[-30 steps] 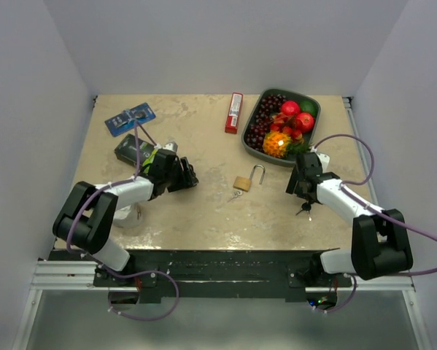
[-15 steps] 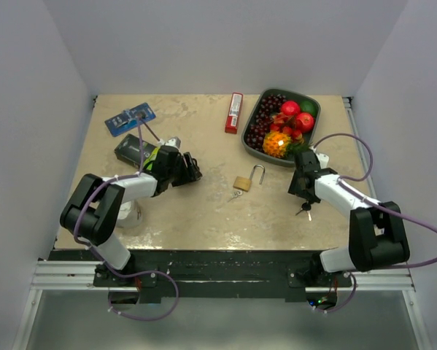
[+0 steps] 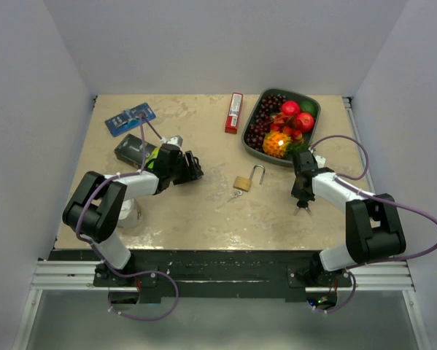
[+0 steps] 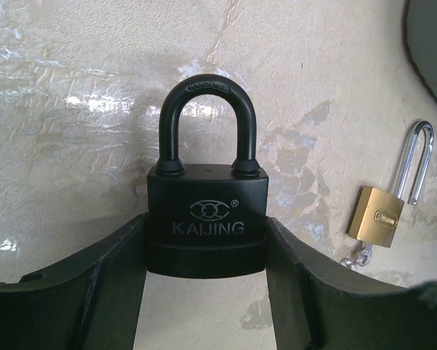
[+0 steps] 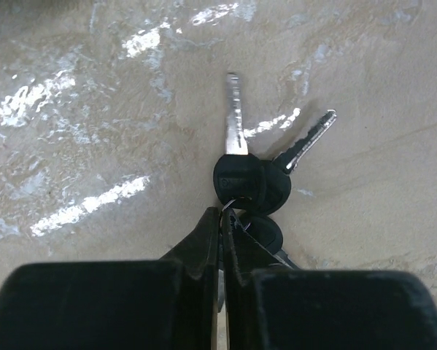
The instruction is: Unlock with the key
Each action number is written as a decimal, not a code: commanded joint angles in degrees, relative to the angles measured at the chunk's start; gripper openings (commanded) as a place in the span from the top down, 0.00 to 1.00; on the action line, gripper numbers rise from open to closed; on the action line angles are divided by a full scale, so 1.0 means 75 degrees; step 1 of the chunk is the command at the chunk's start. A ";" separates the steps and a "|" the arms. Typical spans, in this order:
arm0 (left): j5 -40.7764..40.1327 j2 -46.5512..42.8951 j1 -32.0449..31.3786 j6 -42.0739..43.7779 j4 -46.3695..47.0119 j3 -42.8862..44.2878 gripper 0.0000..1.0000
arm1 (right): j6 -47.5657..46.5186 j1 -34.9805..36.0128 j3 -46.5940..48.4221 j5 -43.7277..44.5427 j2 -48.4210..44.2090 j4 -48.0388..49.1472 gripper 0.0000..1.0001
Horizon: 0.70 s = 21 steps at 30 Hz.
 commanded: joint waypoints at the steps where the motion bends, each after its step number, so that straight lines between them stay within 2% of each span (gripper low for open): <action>1: -0.0159 0.0154 0.0044 0.0330 -0.0079 0.0110 0.60 | 0.0027 -0.0019 0.0044 -0.0358 -0.0199 0.0284 1.00; 5: -0.0206 0.0155 0.0044 0.0366 -0.0173 0.0075 0.53 | 0.0004 -0.0008 0.0079 -0.0710 -0.0469 0.0402 1.00; 7: -0.0241 0.0166 0.0044 0.0389 -0.0232 0.0074 0.45 | 0.0015 -0.0019 0.0102 -0.0920 -0.0609 0.0483 1.00; 12: -0.0335 0.0131 0.0044 0.0436 -0.0361 0.0063 0.37 | -0.0008 -0.0008 0.0173 -0.1226 -0.1113 0.0577 1.00; 21: -0.0510 0.0014 0.0044 0.0612 -0.0501 0.0086 0.07 | -0.0137 -0.0019 0.0231 -0.1928 -0.1981 0.0788 1.00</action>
